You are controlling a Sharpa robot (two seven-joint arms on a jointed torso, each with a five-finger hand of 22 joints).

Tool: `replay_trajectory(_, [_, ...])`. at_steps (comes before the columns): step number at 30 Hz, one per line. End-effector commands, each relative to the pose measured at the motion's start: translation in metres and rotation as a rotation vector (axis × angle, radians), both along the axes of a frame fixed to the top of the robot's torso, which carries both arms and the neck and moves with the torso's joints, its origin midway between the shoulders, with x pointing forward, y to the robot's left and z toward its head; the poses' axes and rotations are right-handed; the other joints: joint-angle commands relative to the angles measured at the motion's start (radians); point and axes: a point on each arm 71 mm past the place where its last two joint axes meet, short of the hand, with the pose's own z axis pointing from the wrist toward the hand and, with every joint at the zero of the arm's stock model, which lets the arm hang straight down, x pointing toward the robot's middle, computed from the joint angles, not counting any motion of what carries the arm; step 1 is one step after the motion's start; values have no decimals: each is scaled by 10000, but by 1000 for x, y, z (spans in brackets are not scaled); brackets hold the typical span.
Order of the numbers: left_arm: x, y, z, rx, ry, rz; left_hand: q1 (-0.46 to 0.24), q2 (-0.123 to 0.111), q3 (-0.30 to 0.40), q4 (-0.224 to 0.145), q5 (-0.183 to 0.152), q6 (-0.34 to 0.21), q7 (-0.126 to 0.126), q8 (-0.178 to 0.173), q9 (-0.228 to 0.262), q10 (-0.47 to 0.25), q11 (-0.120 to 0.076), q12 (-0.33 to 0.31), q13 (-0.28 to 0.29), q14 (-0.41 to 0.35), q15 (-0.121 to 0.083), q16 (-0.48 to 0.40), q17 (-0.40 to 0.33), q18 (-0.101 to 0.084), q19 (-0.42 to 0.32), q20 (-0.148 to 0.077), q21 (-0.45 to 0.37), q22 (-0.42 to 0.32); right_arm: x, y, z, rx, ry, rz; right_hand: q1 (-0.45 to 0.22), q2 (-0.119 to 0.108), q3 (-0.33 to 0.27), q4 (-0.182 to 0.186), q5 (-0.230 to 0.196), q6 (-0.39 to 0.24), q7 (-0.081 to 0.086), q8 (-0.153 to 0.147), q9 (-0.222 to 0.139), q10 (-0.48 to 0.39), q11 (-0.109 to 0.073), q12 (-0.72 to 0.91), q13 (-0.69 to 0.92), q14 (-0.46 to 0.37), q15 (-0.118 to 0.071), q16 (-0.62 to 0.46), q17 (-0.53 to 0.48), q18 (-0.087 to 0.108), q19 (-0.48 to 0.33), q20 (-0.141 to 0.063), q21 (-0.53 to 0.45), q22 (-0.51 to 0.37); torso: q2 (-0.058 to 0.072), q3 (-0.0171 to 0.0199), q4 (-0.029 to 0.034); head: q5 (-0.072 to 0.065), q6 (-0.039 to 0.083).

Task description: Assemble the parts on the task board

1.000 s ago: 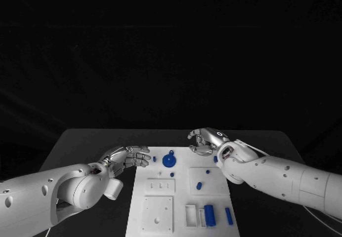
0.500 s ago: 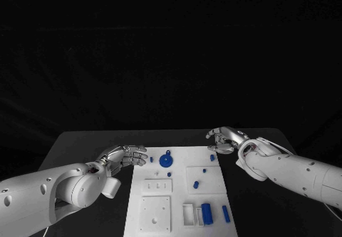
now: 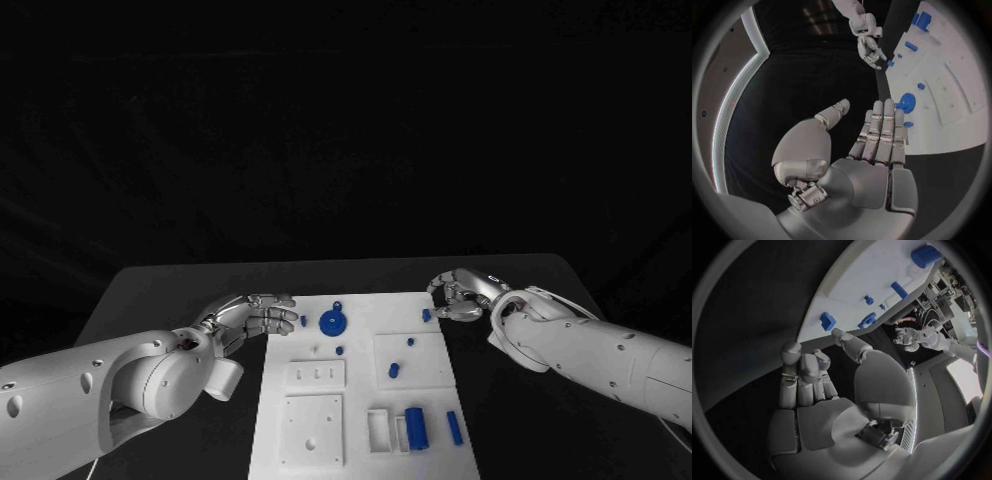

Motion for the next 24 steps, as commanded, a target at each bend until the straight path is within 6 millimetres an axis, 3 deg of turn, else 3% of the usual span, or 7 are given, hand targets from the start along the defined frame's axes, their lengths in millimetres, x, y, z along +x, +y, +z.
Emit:
replay_trajectory(1, [0,-1,0,-175,-54,-152,85,-19,-1,-80,7,71,233,-30,10,-24,-47,41,17,58,-10,55,-10,-124,23,-42,9,-16,-1,0,-7,-70,414,338,167,36,-28,-110,506,161,178,10,-15,-73,-18,44,-24,-80,-34,-50,22,635,-68,25,-47,167,-8,-37,23,-8,-56])
replay_trajectory(16, [0,0,0,-139,-49,-141,98,-19,-1,-88,7,71,233,-33,11,-25,-46,41,17,57,-9,55,-11,-127,21,-41,6,-18,-5,0,-19,-231,882,462,336,117,-3,-220,772,192,135,32,-24,-92,-58,50,-43,-83,-72,-87,35,635,-87,58,-58,171,-16,-68,10,4,-135])
replay_trajectory(24, [0,0,0,-134,-41,-150,102,-16,-1,-88,7,71,233,-34,12,-25,-46,41,17,57,-8,55,-12,-128,20,-40,5,-19,-4,9,-26,-94,942,518,215,202,-117,-155,386,261,101,74,-27,-93,-90,70,-55,-71,-104,-105,59,635,-85,82,-52,175,-28,-68,21,14,-167])
